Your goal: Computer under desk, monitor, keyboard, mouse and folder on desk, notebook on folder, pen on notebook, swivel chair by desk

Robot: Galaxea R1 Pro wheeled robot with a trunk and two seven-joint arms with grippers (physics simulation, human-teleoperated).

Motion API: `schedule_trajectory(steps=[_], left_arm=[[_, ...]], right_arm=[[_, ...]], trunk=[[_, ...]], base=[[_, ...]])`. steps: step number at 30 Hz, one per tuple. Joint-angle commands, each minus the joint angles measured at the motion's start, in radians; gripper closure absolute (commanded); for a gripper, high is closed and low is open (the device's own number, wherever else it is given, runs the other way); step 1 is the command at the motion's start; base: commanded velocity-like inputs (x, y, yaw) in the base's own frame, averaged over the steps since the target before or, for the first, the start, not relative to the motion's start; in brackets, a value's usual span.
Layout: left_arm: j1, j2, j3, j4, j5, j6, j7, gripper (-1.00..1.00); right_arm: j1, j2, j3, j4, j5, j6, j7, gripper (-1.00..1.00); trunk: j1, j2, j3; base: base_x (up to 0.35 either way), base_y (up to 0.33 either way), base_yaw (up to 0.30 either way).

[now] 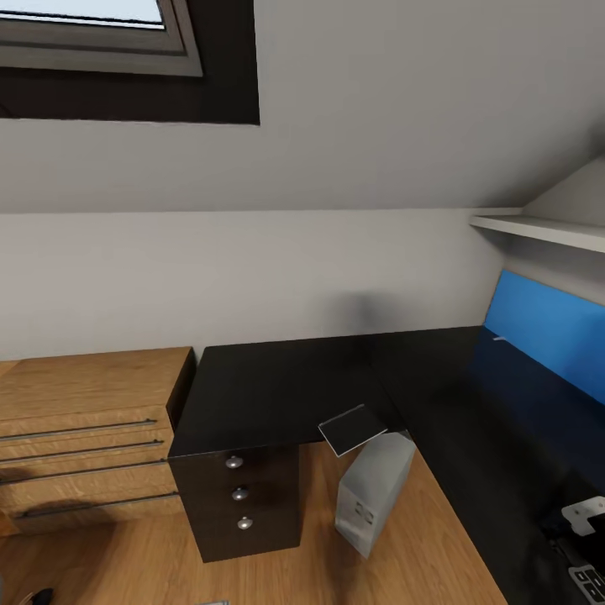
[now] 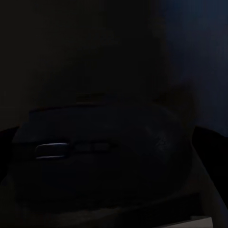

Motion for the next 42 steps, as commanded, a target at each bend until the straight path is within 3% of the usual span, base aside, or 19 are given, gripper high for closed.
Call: schedule_trajectory(steps=[1, 8, 16, 42], left_arm=[[-0.001, 0.001, -0.005, -0.001, 0.007, 0.000, 0.008, -1.00], [-0.001, 0.001, -0.007, -0.003, 0.007, 0.000, 0.011, -1.00], [-0.001, 0.001, -0.007, -0.003, 0.007, 0.000, 0.012, -1.00], [-0.001, 0.001, -0.007, -0.003, 0.007, 0.001, 0.011, -1.00]], right_arm=[[-0.001, 0.000, -0.009, 0.002, 0.004, -0.003, 0.007, 1.00], [-0.001, 0.001, -0.009, 0.020, 0.007, -0.005, 0.007, 1.00], [-0.001, 0.004, -0.009, 0.022, 0.039, -0.005, 0.005, 1.00], [0.000, 0.006, -0.009, 0.020, 0.039, -0.001, 0.005, 1.00]], trunk=[[0.000, -0.001, -0.001], [0.000, -0.001, -0.001], [0.000, -0.001, -0.001], [0.000, -0.001, -0.001]], base=[[0.000, 0.000, 0.000], [0.000, 0.000, 0.000], [0.000, 0.000, 0.000], [0.000, 0.000, 0.000]])
